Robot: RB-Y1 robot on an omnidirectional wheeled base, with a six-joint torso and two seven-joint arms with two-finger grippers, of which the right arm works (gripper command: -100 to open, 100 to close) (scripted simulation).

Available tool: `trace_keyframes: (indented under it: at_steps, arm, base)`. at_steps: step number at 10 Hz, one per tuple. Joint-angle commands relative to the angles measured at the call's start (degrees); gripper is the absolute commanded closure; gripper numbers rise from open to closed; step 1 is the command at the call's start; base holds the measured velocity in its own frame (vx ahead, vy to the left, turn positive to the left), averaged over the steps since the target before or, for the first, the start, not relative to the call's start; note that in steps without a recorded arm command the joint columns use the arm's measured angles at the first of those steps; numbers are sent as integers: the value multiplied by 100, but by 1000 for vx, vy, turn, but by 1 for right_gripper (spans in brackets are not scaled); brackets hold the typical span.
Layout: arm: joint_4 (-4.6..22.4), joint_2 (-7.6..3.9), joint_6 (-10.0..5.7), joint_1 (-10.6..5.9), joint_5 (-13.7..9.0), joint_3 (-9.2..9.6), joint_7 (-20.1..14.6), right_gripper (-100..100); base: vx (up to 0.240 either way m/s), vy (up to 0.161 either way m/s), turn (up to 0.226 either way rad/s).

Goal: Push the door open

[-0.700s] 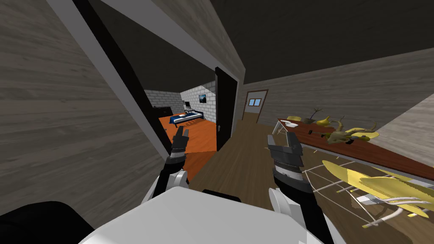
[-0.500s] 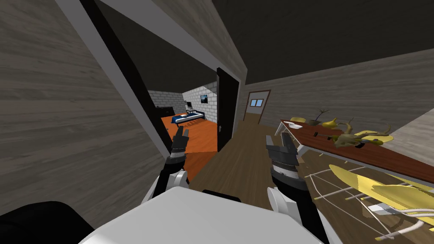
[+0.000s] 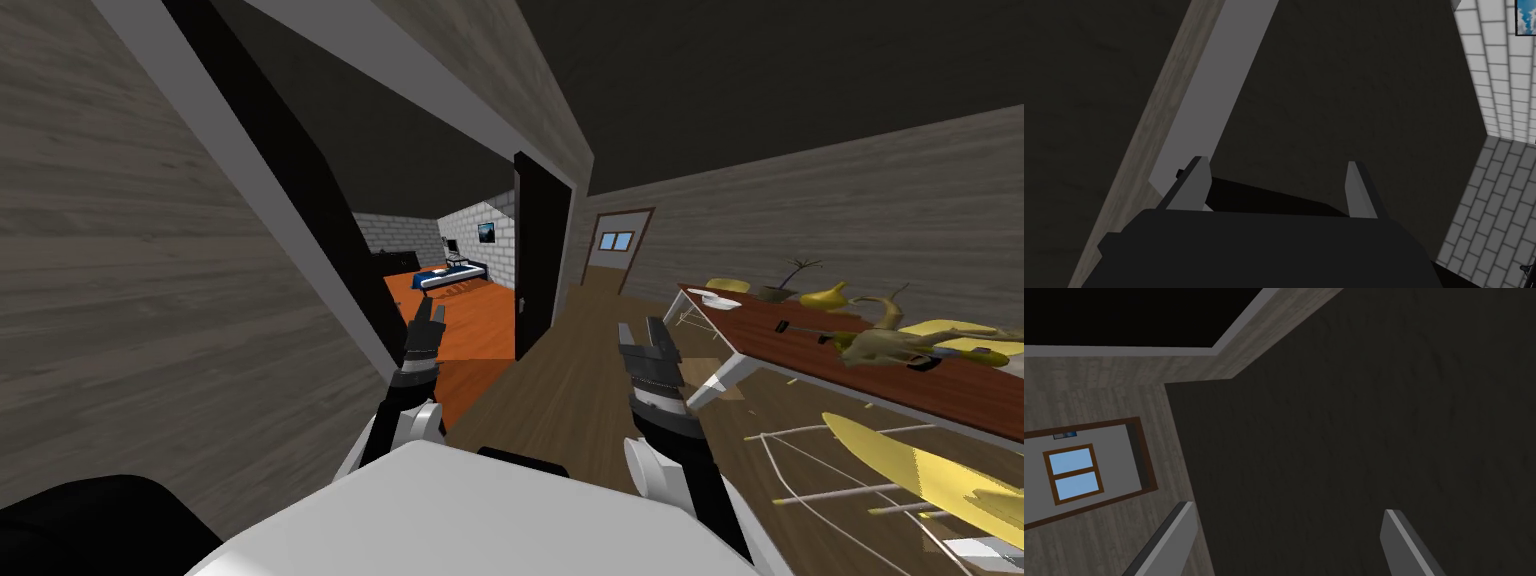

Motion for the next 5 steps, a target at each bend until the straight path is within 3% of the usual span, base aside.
trace_keyframes:
  at_steps: [1,5]
  arm:
    - [162,-34,-31,-62,-12,8,-3,-100]
    - [759,-124,-116,-302,-43,55,3,-100]
  base:
    - [76,-28,83]
    - [95,-48,132]
